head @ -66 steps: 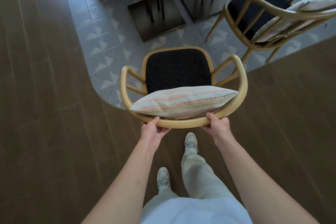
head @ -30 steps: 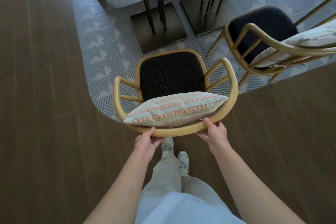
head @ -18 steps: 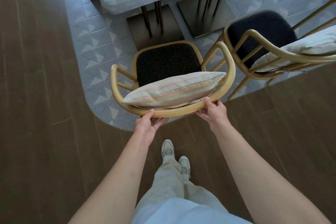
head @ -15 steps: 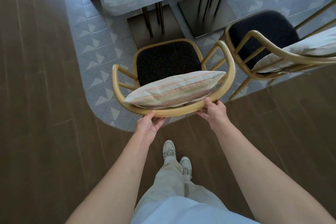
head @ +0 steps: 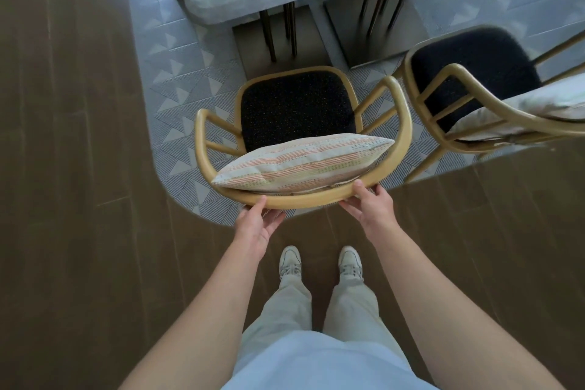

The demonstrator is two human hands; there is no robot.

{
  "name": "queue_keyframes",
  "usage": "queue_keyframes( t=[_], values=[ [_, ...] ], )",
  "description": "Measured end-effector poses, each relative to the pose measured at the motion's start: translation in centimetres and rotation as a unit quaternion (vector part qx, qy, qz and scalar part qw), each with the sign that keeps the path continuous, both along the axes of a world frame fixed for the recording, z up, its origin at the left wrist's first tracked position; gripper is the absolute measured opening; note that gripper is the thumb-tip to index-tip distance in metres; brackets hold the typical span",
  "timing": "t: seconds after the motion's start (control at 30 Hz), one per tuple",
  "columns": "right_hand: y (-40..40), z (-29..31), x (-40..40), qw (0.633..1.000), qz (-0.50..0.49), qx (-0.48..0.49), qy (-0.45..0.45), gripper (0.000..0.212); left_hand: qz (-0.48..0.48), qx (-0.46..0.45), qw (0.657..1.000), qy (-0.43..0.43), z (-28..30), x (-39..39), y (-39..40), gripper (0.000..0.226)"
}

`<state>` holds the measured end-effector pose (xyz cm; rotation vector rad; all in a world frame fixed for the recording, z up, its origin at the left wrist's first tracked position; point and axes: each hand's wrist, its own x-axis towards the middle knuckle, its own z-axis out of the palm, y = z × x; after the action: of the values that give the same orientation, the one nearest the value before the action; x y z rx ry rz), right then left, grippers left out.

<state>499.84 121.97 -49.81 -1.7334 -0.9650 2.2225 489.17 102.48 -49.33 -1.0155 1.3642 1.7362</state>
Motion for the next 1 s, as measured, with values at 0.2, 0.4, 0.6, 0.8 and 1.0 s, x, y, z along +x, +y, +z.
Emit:
queue_keyframes(
  t=[0.2, 0.4, 0.6, 0.8, 1.0],
  values=[
    [2.7, 0.0, 1.4, 0.999, 0.054, -0.003, -0.005, 0.040, 0.019, -0.006, 1.000, 0.024, 0.2, 2.5, 1.8, 0.035],
    [5.4, 0.4, 2.3, 0.992, 0.125, -0.014, -0.005, 0.016, 0.056, -0.015, 0.997, 0.047, 0.0, 4.3, 2.6, 0.031],
    [5.8, 0.2, 1.8, 0.993, 0.118, -0.017, -0.002, 0.011, 0.058, -0.007, 0.997, 0.051, -0.7, 4.0, 2.7, 0.028],
    [5.6, 0.3, 1.3, 0.991, 0.131, -0.020, 0.004, 0.034, 0.045, 0.007, 0.998, 0.045, -0.7, 3.6, 2.8, 0.023],
    [6.1, 1.4, 2.6, 0.991, 0.133, -0.021, -0.004, 0.034, 0.035, -0.002, 0.998, 0.047, 0.0, 5.6, 3.2, 0.018]
  ],
)
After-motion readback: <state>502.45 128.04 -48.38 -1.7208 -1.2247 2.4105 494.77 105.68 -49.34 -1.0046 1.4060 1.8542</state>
